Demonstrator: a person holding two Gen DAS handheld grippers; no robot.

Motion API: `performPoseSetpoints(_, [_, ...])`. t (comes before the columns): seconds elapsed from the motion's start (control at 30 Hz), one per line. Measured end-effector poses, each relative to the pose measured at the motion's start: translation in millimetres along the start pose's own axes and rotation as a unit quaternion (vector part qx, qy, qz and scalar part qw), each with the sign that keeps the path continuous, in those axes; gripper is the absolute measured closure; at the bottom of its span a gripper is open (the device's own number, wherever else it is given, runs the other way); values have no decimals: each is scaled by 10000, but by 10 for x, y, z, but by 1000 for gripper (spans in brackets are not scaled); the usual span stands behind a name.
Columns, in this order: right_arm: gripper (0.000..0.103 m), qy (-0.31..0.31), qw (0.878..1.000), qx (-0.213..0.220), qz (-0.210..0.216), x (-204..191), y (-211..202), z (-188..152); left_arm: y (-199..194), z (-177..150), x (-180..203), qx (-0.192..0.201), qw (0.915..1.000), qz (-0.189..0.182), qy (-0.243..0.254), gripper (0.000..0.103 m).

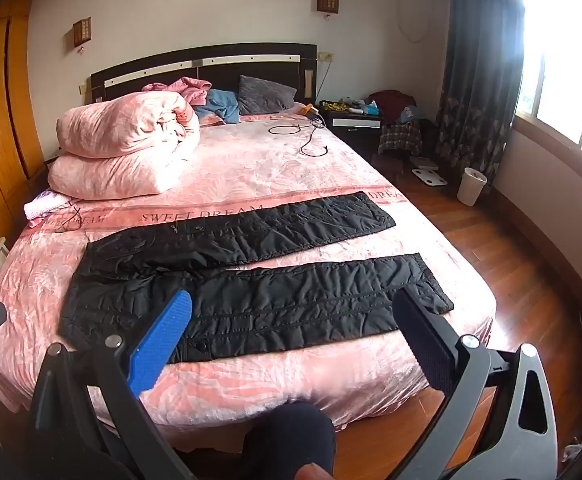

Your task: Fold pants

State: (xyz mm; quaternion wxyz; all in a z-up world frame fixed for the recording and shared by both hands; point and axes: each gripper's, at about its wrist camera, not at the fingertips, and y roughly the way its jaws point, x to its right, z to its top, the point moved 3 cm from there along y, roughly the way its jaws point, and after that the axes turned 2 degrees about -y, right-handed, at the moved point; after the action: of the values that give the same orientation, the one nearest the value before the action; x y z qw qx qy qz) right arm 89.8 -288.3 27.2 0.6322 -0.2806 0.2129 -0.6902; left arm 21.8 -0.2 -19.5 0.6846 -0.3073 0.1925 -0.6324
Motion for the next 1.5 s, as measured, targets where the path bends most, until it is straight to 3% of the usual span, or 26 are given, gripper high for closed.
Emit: performPoseSetpoints(1.5, [2, -12, 10000, -35, -7, 22, 10, -16, -4, 2, -47, -19, 10000, 12, -16, 4])
